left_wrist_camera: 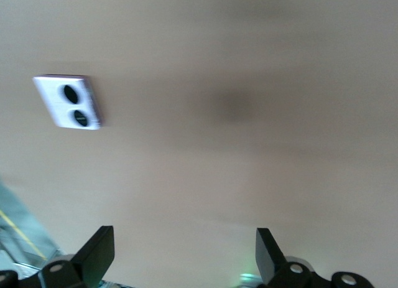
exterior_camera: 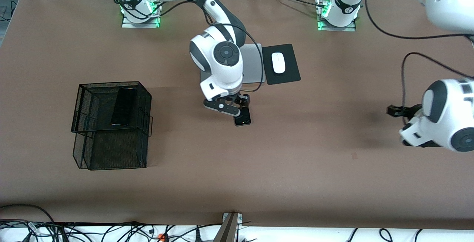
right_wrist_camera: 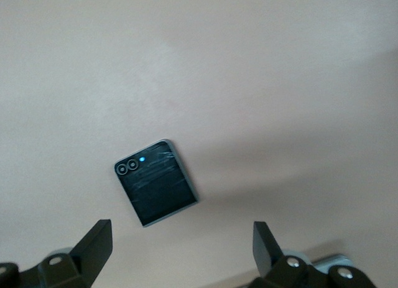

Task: Place phones with both arms
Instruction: 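Grasp the flip phone with the right gripper while the left gripper grasps the white phone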

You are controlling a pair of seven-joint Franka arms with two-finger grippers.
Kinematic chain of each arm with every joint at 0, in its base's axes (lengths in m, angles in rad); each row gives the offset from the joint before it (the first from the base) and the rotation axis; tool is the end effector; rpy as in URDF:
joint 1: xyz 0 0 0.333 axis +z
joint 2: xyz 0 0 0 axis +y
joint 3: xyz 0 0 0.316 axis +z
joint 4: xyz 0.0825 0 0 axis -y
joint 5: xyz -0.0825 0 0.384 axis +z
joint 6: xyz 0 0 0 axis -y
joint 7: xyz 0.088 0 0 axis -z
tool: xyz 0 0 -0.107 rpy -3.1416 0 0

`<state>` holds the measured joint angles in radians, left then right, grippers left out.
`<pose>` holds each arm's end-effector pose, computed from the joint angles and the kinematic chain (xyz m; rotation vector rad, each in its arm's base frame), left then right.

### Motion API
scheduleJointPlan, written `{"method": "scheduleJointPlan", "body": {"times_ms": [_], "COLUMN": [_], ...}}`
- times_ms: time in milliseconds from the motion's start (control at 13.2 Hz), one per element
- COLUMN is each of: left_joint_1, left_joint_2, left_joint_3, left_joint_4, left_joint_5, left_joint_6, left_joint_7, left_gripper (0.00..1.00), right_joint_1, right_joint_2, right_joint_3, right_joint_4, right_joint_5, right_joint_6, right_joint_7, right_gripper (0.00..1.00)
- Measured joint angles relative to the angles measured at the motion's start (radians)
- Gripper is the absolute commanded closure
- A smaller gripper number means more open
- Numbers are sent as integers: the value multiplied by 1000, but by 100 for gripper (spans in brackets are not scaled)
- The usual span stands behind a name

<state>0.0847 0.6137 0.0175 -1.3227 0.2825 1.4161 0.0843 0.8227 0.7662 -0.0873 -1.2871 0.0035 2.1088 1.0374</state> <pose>0.6559 0.0984 0.3518 -2.7924 0.0190 0.7795 0.5458 0.5157 0.2979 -3.0998 0.4331 -0.1264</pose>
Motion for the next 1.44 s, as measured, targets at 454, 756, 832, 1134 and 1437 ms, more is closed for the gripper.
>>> {"method": "scheduleJointPlan", "body": {"times_ms": [454, 756, 832, 1134, 1437], "left_joint_1": [167, 309, 339, 404, 433], "left_joint_2": [-181, -228, -227, -184, -73], "left_joint_3": [1, -1, -1, -9, -14], "left_joint_4": [-238, -543, -587, -641, -620], "left_joint_5": [36, 38, 38, 38, 31], "left_joint_6": [366, 840, 890, 1001, 1121], "left_joint_7": [172, 259, 268, 276, 276], "left_gripper": [0, 0, 0, 0, 0], "right_joint_1": [41, 29, 27, 27, 28], "right_joint_2": [105, 145, 158, 176, 200], "right_joint_3": [5, 4, 3, 3, 4], "right_joint_4": [5, 6, 6, 6, 4], "right_joint_5": [-62, -88, -88, -88, -88], "right_joint_6": [164, 216, 239, 261, 276], "right_joint_7": [-122, -146, -146, -146, -147], "right_gripper": [0, 0, 0, 0, 0]}}
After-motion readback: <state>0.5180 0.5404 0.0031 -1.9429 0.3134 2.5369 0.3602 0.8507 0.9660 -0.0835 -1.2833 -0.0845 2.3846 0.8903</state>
